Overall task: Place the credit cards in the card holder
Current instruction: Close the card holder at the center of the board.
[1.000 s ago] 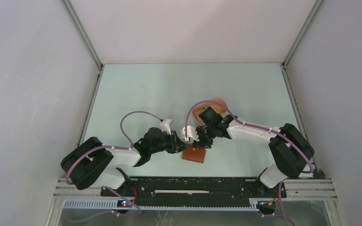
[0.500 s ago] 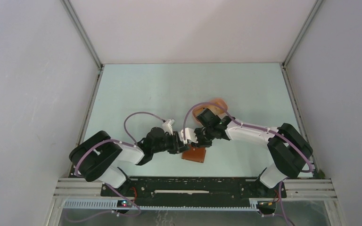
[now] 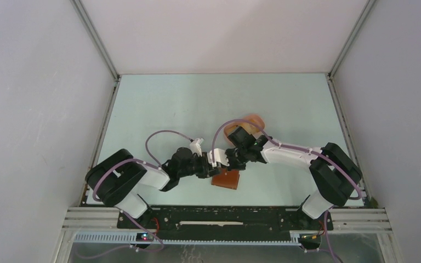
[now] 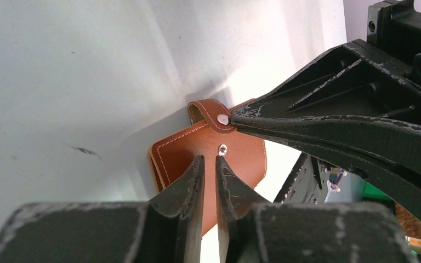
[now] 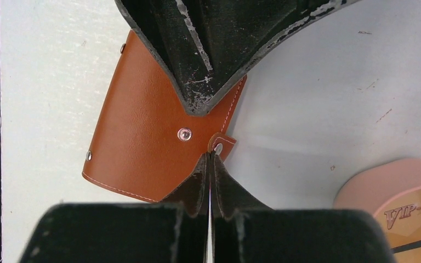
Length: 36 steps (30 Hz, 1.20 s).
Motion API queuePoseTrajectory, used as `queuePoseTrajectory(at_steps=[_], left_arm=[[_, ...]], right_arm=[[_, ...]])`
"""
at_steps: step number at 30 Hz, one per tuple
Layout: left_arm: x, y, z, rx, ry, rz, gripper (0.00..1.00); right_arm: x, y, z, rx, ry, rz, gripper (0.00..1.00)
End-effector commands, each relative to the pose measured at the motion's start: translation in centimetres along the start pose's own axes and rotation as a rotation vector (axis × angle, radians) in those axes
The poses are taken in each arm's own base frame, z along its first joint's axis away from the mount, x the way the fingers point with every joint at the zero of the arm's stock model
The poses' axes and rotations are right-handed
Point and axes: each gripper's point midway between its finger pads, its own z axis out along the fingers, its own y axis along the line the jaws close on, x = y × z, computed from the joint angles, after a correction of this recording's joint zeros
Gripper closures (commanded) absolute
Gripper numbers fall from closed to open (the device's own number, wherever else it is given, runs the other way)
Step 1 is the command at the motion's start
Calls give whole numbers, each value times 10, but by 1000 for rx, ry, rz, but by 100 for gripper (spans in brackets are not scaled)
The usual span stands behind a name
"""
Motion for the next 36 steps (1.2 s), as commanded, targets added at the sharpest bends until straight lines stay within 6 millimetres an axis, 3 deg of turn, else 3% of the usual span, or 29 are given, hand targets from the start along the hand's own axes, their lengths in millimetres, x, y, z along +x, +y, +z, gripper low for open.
queuePoseTrajectory(at_steps=[1, 12, 23, 36], left_arm=[[-4, 0, 6, -3, 6, -10, 83], [3, 14, 9, -49, 23, -47, 93], [5, 19, 8, -77, 30, -57, 97], [6, 19, 9, -73, 35, -57, 98]], right_arm=[[-7, -6, -4, 13, -30, 25, 100], [-16, -14, -20, 40, -85, 70, 100], [-8, 16, -8, -83, -38, 20, 100], [-20, 25, -2, -94, -44, 8, 100]])
